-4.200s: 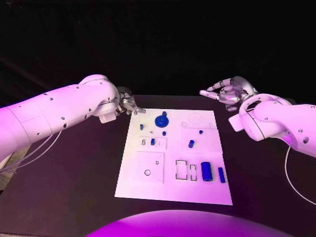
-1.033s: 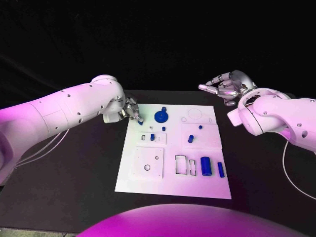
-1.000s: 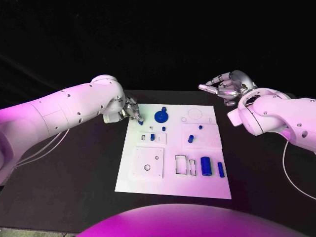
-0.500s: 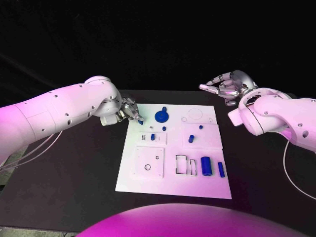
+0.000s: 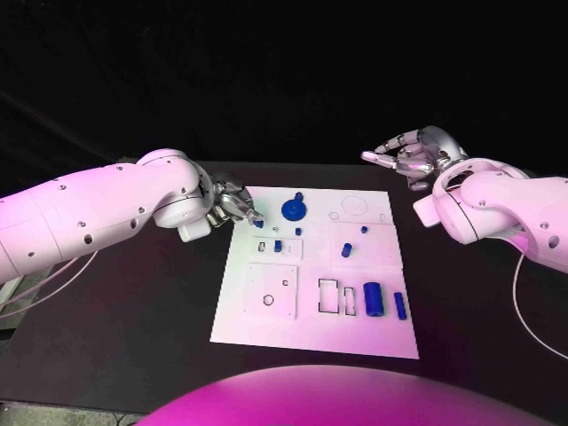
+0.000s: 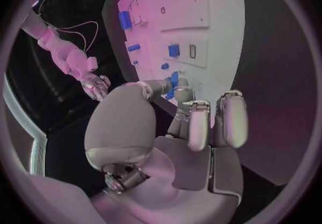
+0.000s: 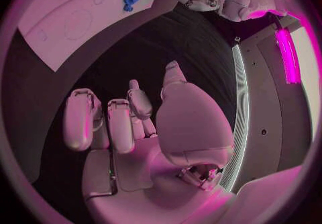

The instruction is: Assemble the parts on the task board

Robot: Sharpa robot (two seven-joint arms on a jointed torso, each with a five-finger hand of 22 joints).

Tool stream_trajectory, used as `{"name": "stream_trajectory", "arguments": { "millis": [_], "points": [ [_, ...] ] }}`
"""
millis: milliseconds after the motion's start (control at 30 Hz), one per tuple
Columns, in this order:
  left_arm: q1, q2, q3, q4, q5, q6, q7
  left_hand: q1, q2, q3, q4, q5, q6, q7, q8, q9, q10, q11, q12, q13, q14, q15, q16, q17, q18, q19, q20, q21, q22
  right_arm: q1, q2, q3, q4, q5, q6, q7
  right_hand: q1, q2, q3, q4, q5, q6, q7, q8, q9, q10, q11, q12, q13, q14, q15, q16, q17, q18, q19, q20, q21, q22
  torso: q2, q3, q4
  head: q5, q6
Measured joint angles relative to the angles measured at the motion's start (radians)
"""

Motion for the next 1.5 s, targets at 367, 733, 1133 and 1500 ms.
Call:
{"name": "stream_trajectory", "arguments": {
  "millis": [367,733,1133,1500],
  "points": [
    [-0.036,-0.035,-0.001,0.073,-0.068,-0.087,0.002,-0.016,-0.016,0.003,0.003,0.006,0.017,-0.009,0.006,0.0,0.022,-0.008,0.006,0.02,0.0,-0.007,0.004,0.0,0.0,0.003,-0.004,0.0,0.0,-0.002,0.0,0.0,0.0,0.0,0.001,0.0,-0.004,0.004,0.0,0.0,0.0,0.0,0.0,0.0,0.0,0.0,0.0,0.0,0.0,0.0,0.0,0.0,0.0,0.0,0.0,0.0,0.0,0.0,0.0,-0.0005,0.0008,0.007,0.0],
    [-0.077,-0.028,-0.002,0.084,-0.142,-0.11,0.002,-0.018,-0.018,0.004,0.004,0.01,0.018,-0.008,0.006,0.0,0.021,-0.007,0.011,0.021,0.0,-0.007,0.004,0.0,0.0,0.003,-0.004,0.0,0.0,-0.003,0.0,0.0,0.0,-0.005,0.001,0.001,-0.004,0.004,0.0,0.0,0.0,0.0,0.0,0.0,0.0,0.0,0.0,-0.003,-0.002,0.0,0.0,0.0,0.0,0.0,0.0,0.0,0.0,0.0,0.001,-0.0021,-0.0004,0.009,0.0],
    [-0.088,-0.019,-0.003,0.078,-0.208,-0.101,0.008,-0.024,-0.024,0.006,0.006,0.011,0.022,-0.011,0.006,0.005,0.025,-0.011,0.011,0.021,0.0,-0.007,0.004,0.0,0.0,0.003,-0.004,0.0,0.0,-0.005,0.0,0.0,-0.001,-0.014,0.001,0.003,-0.004,0.004,0.0,0.0,0.0,0.0,0.0,0.0,0.0,0.0,0.0,-0.004,-0.004,0.0,0.0,0.0,-0.002,0.0,0.0,0.0,0.0,0.0,0.002,-0.0012,-0.0011,0.009,0.0],
    [-0.089,-0.008,-0.003,0.066,-0.234,-0.077,0.009,-0.026,-0.026,0.006,0.006,0.011,0.024,-0.012,0.006,0.002,0.025,-0.011,0.011,0.021,0.0,-0.007,0.004,0.0,0.0,0.003,-0.004,0.0,0.0,-0.007,0.0,0.0,-0.001,-0.016,0.001,0.004,0.0,0.008,0.0,0.0,0.0,0.0,0.0,0.0,0.0,0.0,0.0,-0.004,-0.005,0.0,0.0,0.0,-0.002,0.0,0.0,0.0,-0.004,0.0,0.002,-0.0012,-0.0006,0.008,0.0]
  ]
}}
